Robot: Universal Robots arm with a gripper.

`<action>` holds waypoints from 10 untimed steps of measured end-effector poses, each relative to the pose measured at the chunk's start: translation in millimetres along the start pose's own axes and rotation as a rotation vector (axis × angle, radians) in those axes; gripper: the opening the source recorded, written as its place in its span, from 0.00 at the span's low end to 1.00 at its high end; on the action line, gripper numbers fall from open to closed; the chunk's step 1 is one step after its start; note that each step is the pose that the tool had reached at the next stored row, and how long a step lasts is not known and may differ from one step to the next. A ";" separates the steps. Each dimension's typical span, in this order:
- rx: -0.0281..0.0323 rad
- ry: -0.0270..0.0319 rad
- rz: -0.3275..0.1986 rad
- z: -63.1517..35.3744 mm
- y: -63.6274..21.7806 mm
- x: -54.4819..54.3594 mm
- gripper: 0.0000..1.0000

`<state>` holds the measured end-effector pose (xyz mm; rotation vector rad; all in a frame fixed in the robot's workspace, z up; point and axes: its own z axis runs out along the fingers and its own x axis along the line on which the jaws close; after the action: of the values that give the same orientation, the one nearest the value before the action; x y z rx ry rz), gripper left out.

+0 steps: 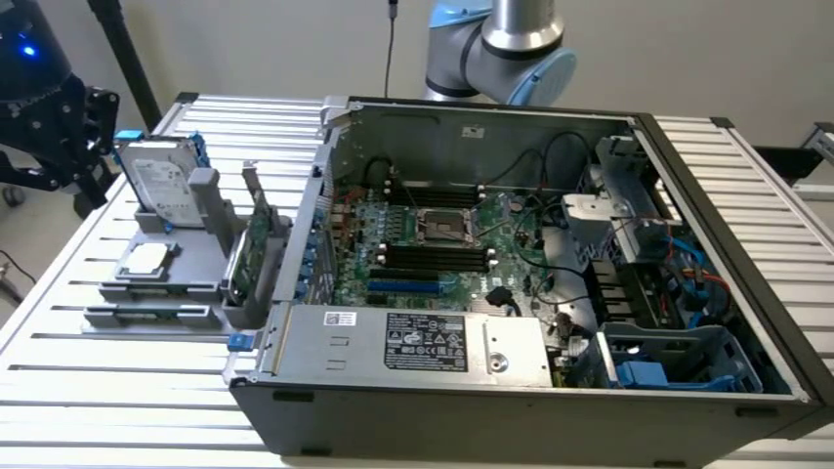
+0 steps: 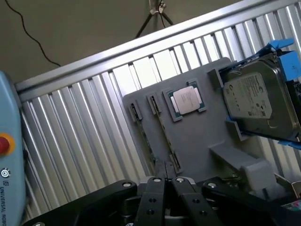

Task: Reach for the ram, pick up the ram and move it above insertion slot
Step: 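Pick up the ram and move it above insertion slot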

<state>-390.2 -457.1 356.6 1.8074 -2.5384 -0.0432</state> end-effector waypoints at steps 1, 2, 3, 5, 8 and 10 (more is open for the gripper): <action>0.0000 0.0008 -0.018 0.4 0.0 0.0 0.11; 0.0001 0.0014 -0.036 0.8 0.0 0.0 0.11; 0.0002 0.0021 -0.054 1.1 -0.1 0.0 0.11; 0.0004 0.0035 -0.090 1.6 0.0 -0.1 0.11; 0.0006 0.0055 -0.145 1.7 0.1 -0.2 0.11; 0.0008 0.0069 -0.181 1.7 0.0 -0.2 0.11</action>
<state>-390.2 -456.9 354.9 2.0277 -2.3629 -0.0394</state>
